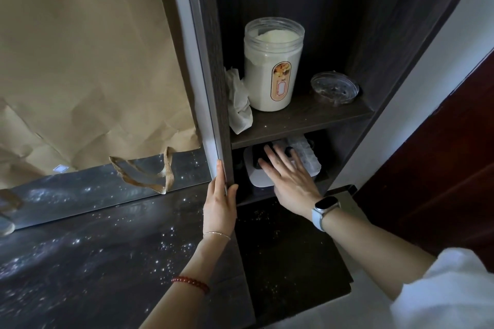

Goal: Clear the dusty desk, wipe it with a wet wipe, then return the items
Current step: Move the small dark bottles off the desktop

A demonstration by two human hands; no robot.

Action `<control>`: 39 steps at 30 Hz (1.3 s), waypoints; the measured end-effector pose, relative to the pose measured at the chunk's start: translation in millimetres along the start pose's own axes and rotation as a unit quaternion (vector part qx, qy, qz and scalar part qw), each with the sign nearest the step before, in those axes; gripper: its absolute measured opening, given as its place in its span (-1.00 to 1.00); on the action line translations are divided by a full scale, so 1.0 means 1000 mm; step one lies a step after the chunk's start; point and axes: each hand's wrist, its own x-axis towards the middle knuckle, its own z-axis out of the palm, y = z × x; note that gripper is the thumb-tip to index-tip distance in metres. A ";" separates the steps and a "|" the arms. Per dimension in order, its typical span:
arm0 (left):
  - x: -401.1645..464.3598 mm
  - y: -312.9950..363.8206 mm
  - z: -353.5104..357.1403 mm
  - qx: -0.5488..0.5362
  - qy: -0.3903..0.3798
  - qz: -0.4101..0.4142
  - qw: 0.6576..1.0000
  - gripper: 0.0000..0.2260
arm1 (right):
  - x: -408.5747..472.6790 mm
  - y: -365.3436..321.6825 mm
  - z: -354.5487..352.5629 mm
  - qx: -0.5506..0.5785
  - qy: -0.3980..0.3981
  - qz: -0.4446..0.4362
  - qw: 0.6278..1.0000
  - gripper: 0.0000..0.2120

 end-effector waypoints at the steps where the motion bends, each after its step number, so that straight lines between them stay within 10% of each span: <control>1: -0.001 0.000 -0.001 0.000 -0.004 -0.006 1.000 -0.44 | -0.006 -0.005 0.001 0.025 0.014 0.008 1.000 -0.43; 6: -0.036 -0.008 0.002 0.015 0.006 -0.073 0.997 -0.45 | -0.063 -0.034 0.017 0.159 0.059 0.120 0.978 -0.55; 10: -0.082 -0.018 0.018 0.130 -0.138 -0.018 0.982 -0.53 | -0.131 -0.052 0.039 0.212 0.051 0.269 0.938 -0.56; 24: -0.213 0.063 0.157 0.225 -0.543 0.285 0.757 -0.59 | -0.417 -0.091 0.013 0.142 0.012 0.738 0.660 -0.51; 39: -0.572 0.277 0.245 0.159 -0.639 0.556 0.507 -0.60 | -0.752 -0.178 -0.066 0.007 0.154 0.921 0.357 -0.58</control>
